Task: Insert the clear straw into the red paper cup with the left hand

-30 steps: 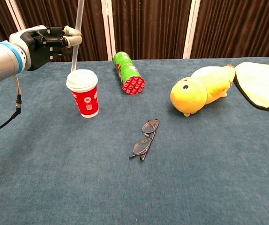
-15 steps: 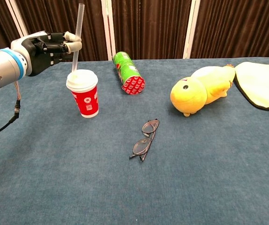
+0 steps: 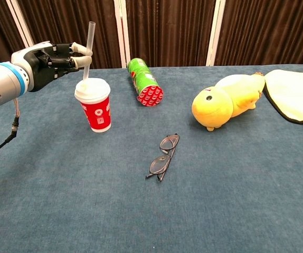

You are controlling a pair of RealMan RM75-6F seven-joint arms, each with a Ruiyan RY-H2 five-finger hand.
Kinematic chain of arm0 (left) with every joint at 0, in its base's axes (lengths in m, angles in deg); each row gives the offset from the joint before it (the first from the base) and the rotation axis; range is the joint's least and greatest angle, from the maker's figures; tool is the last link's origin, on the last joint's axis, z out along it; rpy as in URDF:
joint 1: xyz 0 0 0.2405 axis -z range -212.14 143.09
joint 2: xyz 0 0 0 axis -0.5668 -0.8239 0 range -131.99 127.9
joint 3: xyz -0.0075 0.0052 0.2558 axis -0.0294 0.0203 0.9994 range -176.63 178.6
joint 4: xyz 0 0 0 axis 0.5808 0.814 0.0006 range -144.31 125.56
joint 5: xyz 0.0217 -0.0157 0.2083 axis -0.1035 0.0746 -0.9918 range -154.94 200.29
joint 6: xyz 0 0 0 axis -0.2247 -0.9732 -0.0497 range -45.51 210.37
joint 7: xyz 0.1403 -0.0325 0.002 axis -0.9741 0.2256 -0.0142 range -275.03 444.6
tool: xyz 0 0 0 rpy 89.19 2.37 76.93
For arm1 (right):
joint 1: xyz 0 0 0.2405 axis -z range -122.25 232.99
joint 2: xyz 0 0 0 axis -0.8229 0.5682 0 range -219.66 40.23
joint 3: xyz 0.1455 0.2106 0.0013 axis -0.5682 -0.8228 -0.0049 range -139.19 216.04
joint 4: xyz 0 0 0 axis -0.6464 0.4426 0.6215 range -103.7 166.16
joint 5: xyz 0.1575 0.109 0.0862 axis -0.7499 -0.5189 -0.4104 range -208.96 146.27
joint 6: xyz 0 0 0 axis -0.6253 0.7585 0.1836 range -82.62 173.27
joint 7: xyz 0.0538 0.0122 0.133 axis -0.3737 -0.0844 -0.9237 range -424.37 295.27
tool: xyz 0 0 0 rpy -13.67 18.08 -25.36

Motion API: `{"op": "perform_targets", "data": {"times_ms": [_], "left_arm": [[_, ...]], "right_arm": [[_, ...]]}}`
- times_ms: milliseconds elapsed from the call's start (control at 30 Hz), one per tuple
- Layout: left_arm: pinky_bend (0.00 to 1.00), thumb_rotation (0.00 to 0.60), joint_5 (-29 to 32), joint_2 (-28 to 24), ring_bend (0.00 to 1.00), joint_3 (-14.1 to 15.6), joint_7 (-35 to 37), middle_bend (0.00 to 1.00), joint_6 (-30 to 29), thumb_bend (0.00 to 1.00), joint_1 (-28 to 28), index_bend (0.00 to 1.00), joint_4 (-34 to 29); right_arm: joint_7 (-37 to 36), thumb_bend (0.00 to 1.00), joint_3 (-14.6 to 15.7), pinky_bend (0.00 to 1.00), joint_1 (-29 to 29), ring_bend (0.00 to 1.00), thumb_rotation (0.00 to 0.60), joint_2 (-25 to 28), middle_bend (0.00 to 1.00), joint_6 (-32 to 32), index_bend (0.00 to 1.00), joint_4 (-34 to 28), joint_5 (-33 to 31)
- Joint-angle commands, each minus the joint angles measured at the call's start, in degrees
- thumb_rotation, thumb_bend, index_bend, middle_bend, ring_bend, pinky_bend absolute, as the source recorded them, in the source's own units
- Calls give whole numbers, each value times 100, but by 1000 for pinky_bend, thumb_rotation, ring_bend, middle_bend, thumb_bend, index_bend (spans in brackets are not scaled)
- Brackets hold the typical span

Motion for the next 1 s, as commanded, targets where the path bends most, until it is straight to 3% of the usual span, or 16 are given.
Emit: {"op": "perform_targets", "data": {"times_ms": [33, 533, 767, 1000], "left_arm": [[0, 600, -28, -15, 0, 11, -1, 22, -23, 322, -6, 424, -9], [0, 600, -455, -458, 0, 320, -416, 0, -683, 320, -402, 381, -620], [0, 600, -1006, -1078, 0, 1110, -2639, 0, -1810, 320, -982, 345, -1179], [0, 600, -1492, -1936, 0, 1998, -4692, 0, -2781, 306, -1748, 182, -1919]], "right_arm": [[10, 119, 1, 0, -1, 0, 600, -2, 0, -8, 0, 0, -5], [72, 118, 0, 0, 4, 0, 600, -10, 0, 4, 0, 14, -6], [196, 115, 25, 0, 8, 0, 600, -5, 0, -16, 0, 28, -10], [317, 79, 21, 0, 28, 0, 600, -8, 0, 109, 0, -14, 55]]}}
